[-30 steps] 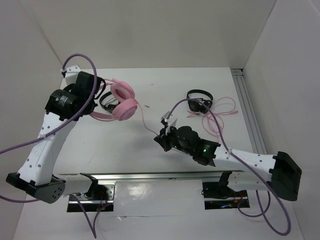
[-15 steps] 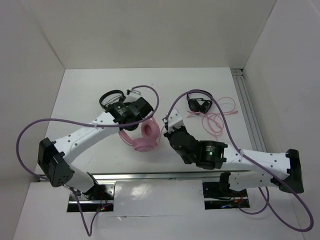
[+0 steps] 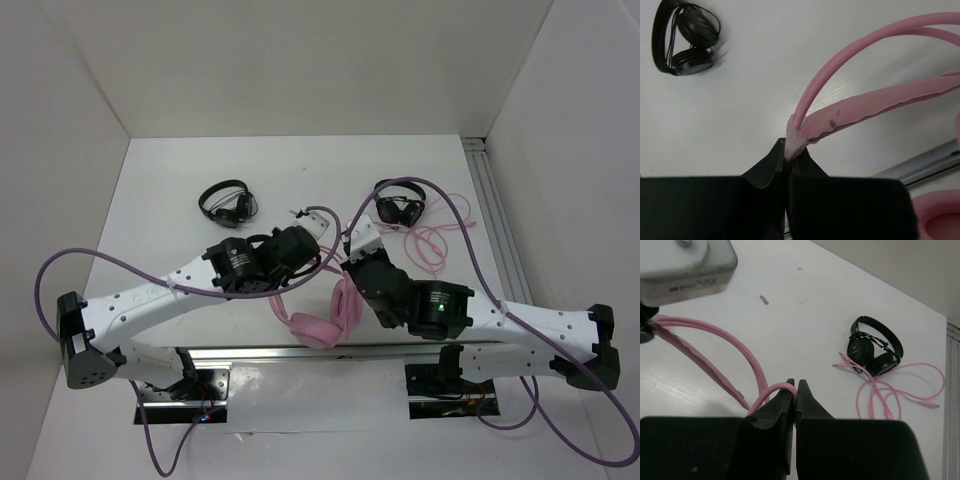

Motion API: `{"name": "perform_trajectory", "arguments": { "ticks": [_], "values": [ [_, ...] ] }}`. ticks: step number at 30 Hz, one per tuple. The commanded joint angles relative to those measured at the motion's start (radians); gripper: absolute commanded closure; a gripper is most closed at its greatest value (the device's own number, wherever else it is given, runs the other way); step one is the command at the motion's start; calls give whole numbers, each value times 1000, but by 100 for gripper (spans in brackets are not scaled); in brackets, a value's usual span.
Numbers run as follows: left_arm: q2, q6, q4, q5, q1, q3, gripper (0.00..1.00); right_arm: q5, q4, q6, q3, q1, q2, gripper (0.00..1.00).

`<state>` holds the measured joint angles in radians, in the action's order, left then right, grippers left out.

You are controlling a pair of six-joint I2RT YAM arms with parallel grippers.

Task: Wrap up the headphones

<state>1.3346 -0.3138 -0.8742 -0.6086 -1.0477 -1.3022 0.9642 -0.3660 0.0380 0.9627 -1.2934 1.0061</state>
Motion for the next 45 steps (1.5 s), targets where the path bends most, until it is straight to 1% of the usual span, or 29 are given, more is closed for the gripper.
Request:
{"name": "perform_trajectory", "arguments": {
  "ticks": [1, 4, 7, 9, 11, 12, 13, 14, 15, 17, 18, 19, 21, 22, 24, 25, 26, 28, 30, 33, 36, 38, 39, 40, 41, 44, 45],
  "values": [
    [-23, 79, 34, 130, -23, -14, 100, -18, 70, -20, 21, 15, -52, 97],
    [-69, 91, 34, 193, -32, -14, 100, -60, 61, -20, 21, 40, -52, 95],
    [-112, 100, 34, 202, -32, -23, 100, -114, 71, -20, 12, 72, -52, 93],
    [-141, 101, 34, 202, -32, -32, 100, -218, 84, -33, 11, 101, -52, 90],
    [-181, 101, 34, 214, -32, -42, 100, -341, 107, -59, 1, 166, -52, 83],
    [-193, 113, 34, 224, -32, -42, 100, -464, 117, -69, 1, 189, -43, 83],
    [-212, 113, 34, 224, -32, -51, 100, -528, 133, -85, 1, 233, -20, 83],
    [-212, 113, 34, 224, -32, -51, 100, -589, 143, -86, 1, 252, -8, 83],
    [-221, 113, 23, 204, -32, -63, 100, -695, 171, -96, 11, 267, 3, 83],
    [-221, 90, 11, 178, -32, -75, 100, -810, 223, -96, -7, 302, 15, 83],
    [-221, 79, -5, 143, -32, -91, 100, -929, 302, -96, -48, 312, 15, 81],
    [-221, 65, -14, 118, -32, -101, 100, -979, 349, -83, -74, 321, 15, 75],
    [-232, 26, -37, 81, -32, -132, 100, -1073, 445, -58, -128, 344, 29, 70],
    [-232, 9, -37, 48, -32, -143, 100, -1094, 526, -29, -174, 354, 29, 69],
    [-244, -19, -49, 47, -32, -173, 100, -1142, 597, 0, -208, 400, 67, 65],
    [-256, -19, -49, 47, -32, -183, 100, -1194, 661, 17, -237, 417, 80, 61],
    [-268, -30, -60, 47, -32, -192, 100, -1222, 694, 45, -248, 449, 92, 52],
    [-278, -39, -69, 47, -32, -221, 100, -1295, 749, 68, -257, 473, 133, 48],
    [-278, -68, -94, 30, -32, -256, 100, -1334, 820, 86, -266, 496, 187, 45],
    [-278, -128, -141, -43, -32, -302, 100, -1384, 906, 114, -266, 506, 245, 45],
    [-255, -179, -195, -117, -32, -387, 100, -1430, 981, 144, -266, 531, 328, 45],
    [-255, -229, -195, -154, -32, -448, 100, -1479, 1057, 167, -277, 565, 396, 45],
    [-255, -269, -195, -167, -32, -466, 100, -1495, 1093, 206, -288, 574, 420, 45],
    [-255, -280, -195, -178, -32, -485, 100, -1513, 1133, 224, -288, 585, 475, 45],
    [-287, -280, -168, -178, -32, -508, 100, -1538, 1197, 244, -298, 585, 500, 45],
    [-310, -280, -103, -187, -32, -561, 100, -1550, 1295, 309, -323, 585, 589, 45],
    [-310, -292, -103, -207, -32, -581, 100, -1571, 1365, 325, -332, 585, 609, 45]
  ]
}}
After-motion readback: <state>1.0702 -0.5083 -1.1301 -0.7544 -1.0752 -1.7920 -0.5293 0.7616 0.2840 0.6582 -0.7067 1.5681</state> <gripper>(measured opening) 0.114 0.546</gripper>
